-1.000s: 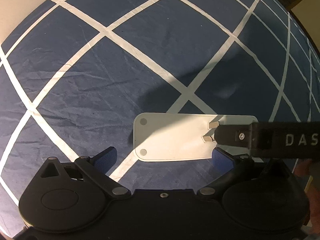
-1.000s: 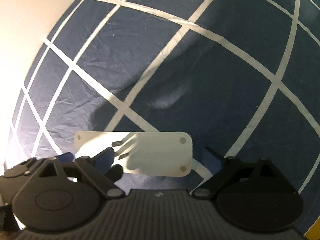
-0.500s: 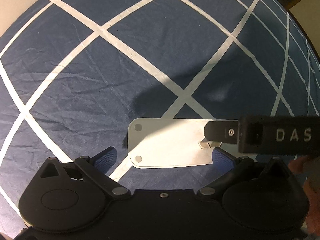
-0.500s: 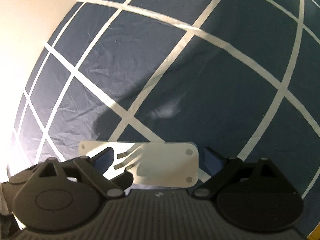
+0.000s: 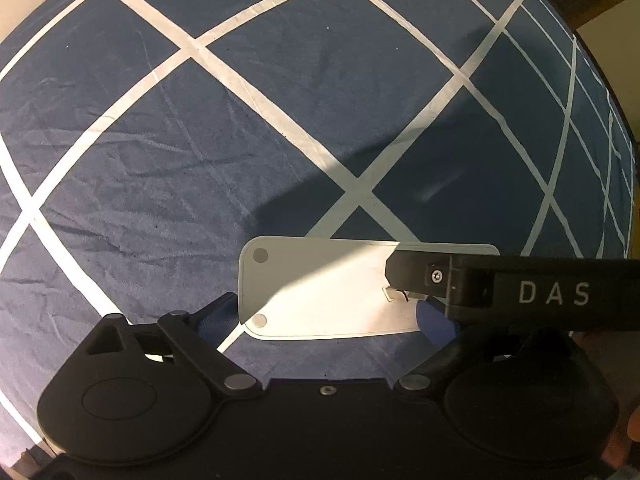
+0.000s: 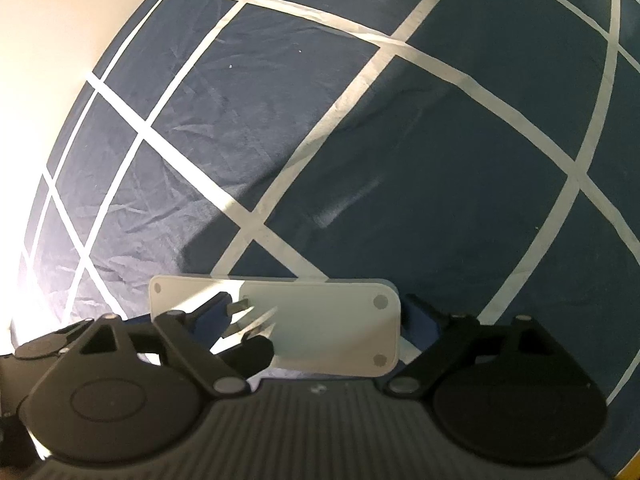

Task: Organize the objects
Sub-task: 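Close the right tool on the white power strip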

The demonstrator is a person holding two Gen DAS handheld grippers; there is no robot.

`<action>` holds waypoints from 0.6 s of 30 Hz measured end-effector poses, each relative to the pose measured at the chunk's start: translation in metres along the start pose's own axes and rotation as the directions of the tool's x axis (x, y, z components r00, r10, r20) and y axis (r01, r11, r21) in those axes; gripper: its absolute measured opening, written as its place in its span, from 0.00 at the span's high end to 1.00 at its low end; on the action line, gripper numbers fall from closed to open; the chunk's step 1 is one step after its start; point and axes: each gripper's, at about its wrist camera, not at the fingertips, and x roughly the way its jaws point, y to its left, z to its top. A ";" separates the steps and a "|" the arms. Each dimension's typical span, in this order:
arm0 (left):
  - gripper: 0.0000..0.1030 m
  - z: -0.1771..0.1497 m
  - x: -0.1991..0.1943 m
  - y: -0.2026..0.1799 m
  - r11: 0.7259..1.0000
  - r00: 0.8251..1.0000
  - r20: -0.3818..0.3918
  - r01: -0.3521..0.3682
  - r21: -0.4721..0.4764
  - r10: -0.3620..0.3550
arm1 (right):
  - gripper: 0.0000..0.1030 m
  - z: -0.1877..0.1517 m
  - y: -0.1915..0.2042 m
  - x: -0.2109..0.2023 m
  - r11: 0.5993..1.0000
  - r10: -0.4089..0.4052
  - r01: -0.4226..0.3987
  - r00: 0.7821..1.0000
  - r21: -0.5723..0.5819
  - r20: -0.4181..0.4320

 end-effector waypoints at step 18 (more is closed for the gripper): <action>0.09 -0.032 -0.032 -0.009 0.990 0.996 0.046 -0.072 -0.120 0.078 | 0.13 -0.014 0.009 -0.019 0.989 0.055 -0.057 0.998 -0.136 -0.019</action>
